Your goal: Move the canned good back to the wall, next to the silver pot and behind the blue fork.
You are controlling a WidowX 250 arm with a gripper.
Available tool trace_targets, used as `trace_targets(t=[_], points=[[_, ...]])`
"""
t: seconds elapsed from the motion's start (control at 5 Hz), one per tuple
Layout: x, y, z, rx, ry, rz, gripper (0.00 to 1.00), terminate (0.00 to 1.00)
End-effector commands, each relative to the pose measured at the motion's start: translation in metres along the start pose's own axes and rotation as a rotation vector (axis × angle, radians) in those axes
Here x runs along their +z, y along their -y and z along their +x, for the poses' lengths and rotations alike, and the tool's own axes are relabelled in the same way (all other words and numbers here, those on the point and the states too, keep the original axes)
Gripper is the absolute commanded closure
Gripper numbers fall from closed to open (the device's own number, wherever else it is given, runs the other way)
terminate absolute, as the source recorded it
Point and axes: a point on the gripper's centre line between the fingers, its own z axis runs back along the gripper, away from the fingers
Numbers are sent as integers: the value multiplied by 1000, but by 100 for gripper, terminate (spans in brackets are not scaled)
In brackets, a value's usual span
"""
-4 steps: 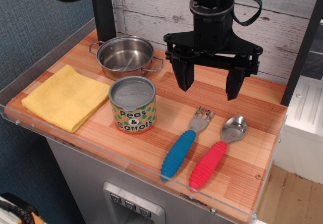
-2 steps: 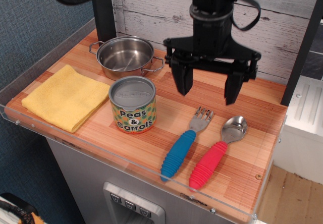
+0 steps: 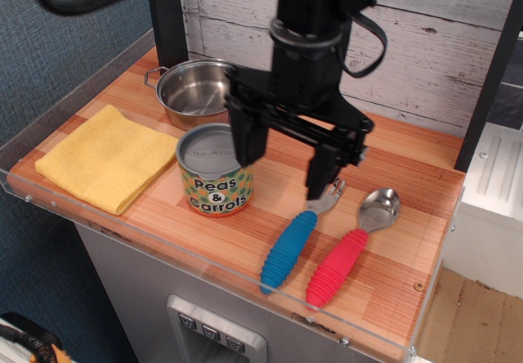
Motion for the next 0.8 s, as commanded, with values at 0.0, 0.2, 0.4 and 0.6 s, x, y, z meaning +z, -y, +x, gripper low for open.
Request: trace_targets(t=[0.0,0.2,0.4,0.6], points=[[5,-45,-26,-222,-125,98,0,0],[-8,-66,-36,-200,-136,134,0,0],[-25,-88,-40,-215,-136,129,0,0],[-36,-104,-36,-238,-112,163,0,0]])
